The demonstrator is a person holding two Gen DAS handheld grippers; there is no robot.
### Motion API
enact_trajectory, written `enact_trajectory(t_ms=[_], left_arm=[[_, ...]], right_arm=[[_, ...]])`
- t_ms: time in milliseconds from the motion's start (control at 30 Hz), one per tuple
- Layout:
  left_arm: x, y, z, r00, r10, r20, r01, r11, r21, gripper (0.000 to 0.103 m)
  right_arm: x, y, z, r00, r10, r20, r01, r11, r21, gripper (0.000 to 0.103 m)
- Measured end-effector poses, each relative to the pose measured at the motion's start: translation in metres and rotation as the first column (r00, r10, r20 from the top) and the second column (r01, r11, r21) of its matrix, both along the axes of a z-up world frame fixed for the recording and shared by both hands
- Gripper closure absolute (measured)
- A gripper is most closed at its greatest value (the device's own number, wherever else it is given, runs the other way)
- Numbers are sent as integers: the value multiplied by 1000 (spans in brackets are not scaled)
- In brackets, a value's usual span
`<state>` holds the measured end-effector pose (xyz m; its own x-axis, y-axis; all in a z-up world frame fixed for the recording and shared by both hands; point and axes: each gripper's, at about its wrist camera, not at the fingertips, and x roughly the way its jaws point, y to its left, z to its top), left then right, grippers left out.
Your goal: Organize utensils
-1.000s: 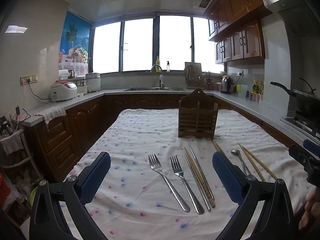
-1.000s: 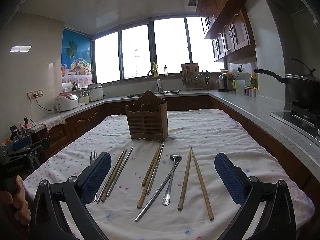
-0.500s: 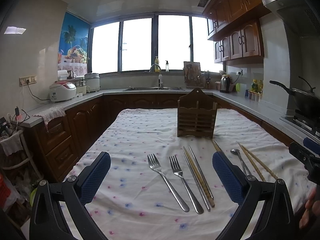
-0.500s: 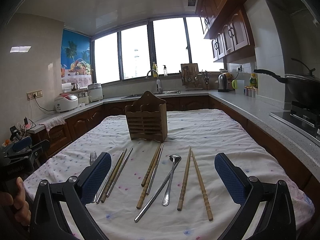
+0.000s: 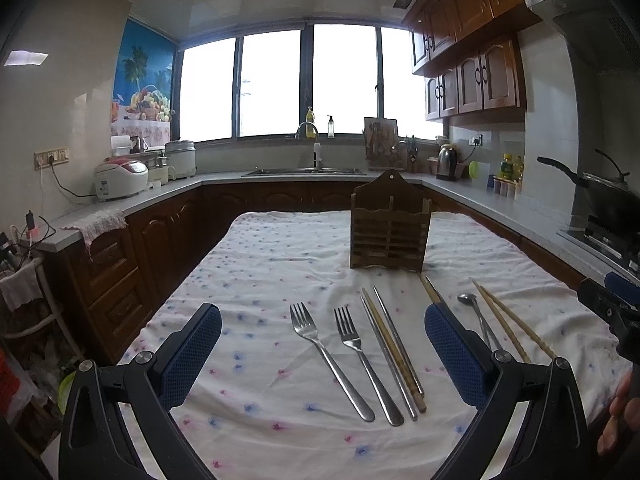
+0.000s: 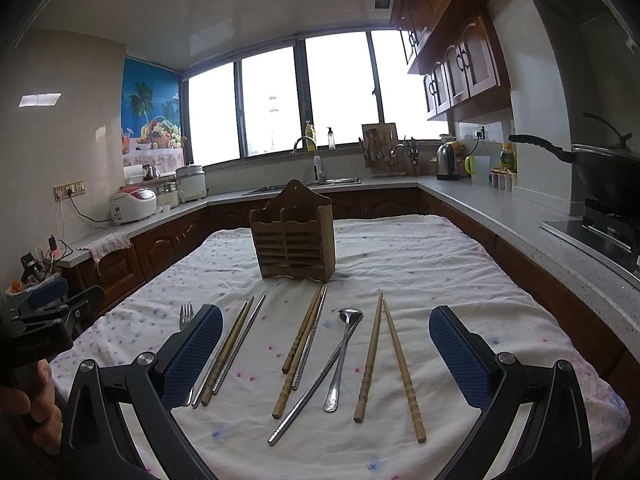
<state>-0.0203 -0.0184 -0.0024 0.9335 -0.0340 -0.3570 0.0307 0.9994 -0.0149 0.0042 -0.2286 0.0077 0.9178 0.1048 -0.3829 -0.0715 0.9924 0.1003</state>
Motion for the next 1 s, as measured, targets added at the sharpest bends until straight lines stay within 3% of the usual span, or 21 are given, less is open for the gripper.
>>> enact_trajectory(t_ms=[533,700,800,1000], left_arm=[[62,-1,9,982,-61,-179,57,998,-27,1],[93,2,12,969,-101,-226,86,994,-72,8],[115,2,11,953,-138,-269,112,988,-108,22],[157,2,5,925,-175,-338,139,982,-129,47]], right_arm=[[45,-24,-5,990,-38,-134,42,999,30,0],[64,-35,-12,982,-47,-185,56,997,47,2],[80,-39,-17,971,-45,-235,59,997,54,14],[115,-46,-33,939,-12,-344,45,995,88,51]])
